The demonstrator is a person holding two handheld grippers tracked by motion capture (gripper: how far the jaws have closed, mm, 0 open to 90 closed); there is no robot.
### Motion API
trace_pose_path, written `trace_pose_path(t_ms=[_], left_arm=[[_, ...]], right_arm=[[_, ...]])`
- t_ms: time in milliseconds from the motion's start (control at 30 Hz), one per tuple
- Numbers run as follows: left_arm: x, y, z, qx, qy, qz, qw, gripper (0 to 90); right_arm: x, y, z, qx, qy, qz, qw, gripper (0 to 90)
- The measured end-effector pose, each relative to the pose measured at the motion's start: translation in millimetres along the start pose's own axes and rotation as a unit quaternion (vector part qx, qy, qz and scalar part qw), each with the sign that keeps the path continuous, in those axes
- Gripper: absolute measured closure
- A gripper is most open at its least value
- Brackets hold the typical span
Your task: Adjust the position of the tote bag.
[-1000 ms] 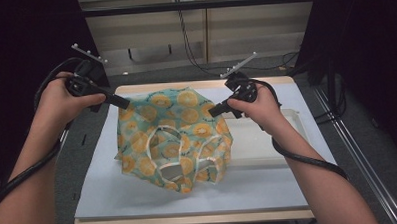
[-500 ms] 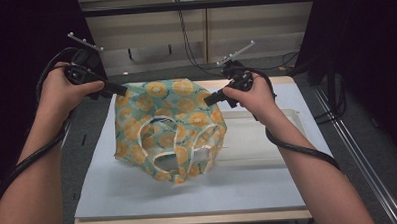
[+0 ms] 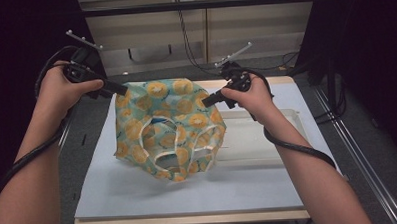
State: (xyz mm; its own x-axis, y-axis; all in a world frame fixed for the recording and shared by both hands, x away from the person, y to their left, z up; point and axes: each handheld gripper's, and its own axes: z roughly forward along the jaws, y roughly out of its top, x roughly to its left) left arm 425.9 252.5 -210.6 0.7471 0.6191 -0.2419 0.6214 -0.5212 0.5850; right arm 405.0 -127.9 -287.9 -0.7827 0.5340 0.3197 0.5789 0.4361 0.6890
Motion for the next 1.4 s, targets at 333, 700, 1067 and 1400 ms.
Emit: trace_pose_path(t_ms=[333,700,1067,1400], left_arm=[[9.1,1.7,17.1,0.027,0.027,-0.014,0.9992,88.8],[19.1,-16.0,42.8,0.057,-0.009,-0.031,0.9978,87.9],[25.9,-29.4,64.6,0.058,-0.021,-0.041,0.9972,87.6],[27.5,-35.3,65.9,0.065,-0.019,-0.041,0.9969,86.9]], right_arm=[[-1.4,12.5,-4.5,-0.017,-0.037,-0.020,0.9990,86.8],[-1.4,16.7,10.5,-0.015,-0.045,-0.030,0.9984,83.8],[-3.3,14.3,24.8,0.000,-0.059,-0.036,0.9976,85.1],[-4.1,12.7,28.7,0.000,-0.071,-0.034,0.9969,66.1]])
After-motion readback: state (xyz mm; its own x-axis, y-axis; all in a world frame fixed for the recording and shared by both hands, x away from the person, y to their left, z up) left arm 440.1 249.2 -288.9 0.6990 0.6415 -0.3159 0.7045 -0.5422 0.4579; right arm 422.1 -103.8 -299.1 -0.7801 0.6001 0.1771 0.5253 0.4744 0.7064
